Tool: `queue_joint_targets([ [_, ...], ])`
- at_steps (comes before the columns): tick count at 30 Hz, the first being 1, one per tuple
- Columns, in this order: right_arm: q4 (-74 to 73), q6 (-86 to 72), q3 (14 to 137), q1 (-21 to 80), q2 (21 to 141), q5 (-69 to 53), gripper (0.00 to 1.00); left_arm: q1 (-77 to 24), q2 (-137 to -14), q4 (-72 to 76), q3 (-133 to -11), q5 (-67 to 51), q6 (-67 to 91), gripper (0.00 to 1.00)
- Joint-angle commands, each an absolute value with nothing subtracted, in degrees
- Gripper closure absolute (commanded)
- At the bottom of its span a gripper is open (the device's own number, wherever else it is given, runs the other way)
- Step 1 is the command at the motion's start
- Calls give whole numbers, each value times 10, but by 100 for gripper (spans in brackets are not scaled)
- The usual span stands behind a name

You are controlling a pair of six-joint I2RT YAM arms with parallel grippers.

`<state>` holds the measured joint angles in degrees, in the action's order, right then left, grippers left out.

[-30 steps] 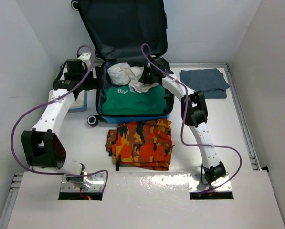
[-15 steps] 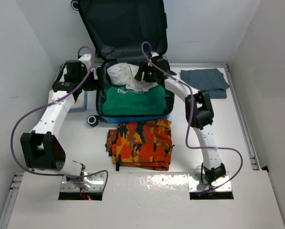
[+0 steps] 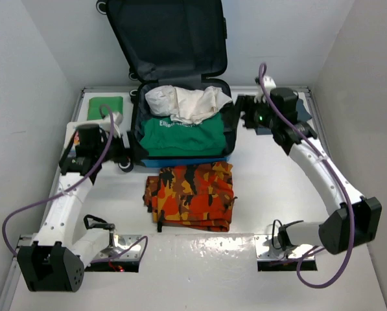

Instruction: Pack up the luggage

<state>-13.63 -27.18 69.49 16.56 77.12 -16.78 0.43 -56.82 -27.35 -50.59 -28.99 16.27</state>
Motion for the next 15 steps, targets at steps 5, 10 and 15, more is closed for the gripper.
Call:
queue_joint_targets([
  [5,-175,-277,378,147,645,-204,9,-5,-500,-337,-395,-363,185,12],
  [10,-147,-297,295,187,588,-182,3,-67,-569,-378,-369,-265,253,6],
  [15,-115,-326,262,206,599,-164,0,-114,-603,-376,-340,-156,337,3],
])
